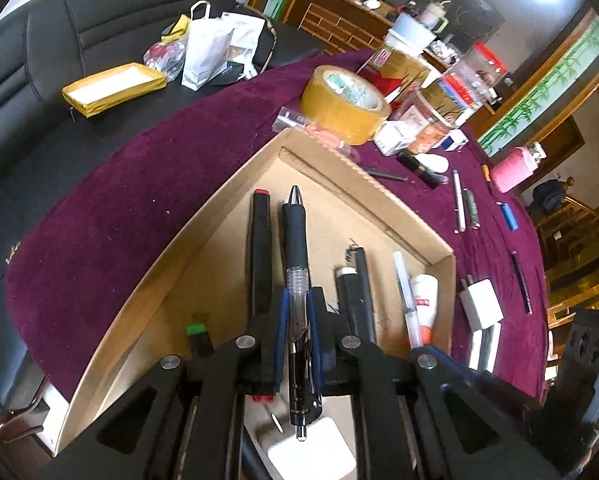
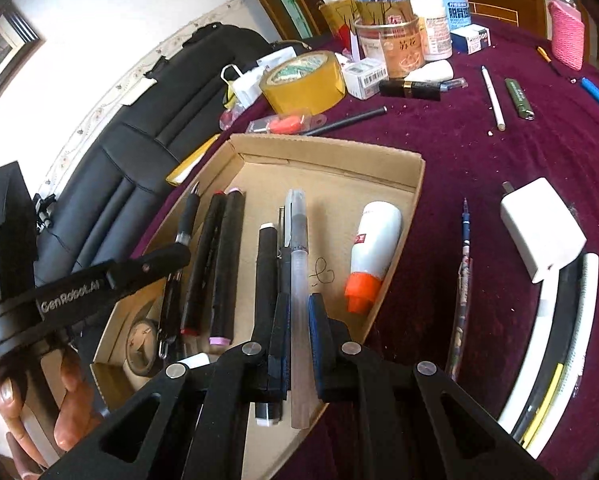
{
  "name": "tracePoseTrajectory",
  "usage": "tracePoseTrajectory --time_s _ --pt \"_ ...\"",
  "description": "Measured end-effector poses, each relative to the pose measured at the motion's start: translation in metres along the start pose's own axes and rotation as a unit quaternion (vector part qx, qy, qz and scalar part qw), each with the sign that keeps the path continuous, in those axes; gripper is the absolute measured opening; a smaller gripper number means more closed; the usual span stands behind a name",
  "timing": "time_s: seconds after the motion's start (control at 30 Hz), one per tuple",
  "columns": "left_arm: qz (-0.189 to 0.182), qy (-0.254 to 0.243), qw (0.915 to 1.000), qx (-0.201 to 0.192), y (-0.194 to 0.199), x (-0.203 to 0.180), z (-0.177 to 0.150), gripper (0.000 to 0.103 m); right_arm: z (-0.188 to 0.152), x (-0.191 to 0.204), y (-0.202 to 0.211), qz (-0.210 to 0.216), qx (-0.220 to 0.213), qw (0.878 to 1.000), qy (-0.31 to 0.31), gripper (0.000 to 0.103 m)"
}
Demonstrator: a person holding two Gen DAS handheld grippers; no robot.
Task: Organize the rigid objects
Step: 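Carry both pens into the tray and open both tools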
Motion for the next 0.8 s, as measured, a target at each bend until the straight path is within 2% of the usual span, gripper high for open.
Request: tracePoseTrajectory --time_s 0.43,0.8 --pt "0.004 0.004 0.9997 0.023 -0.022 0.006 -0.001 0.011 0.008 -0.001 -0.025 -0.011 0.018 1.000 -0.005 0.010" --pt "0.009 0.005 0.9997 0.024 -0.028 0.012 -0.002 0.011 0.007 0.003 -0.034 -0.054 0.007 0.998 0.021 0.010"
Point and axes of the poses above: each gripper's, at about its wrist camera, not at the fingertips, and y roughly against the way its jaws point, x to its left, z to its top, the point moved 9 cm from there along -y, roughly the way its jaws point, and after that the axes turned 10 degrees about -y, right-handed, at the moved point
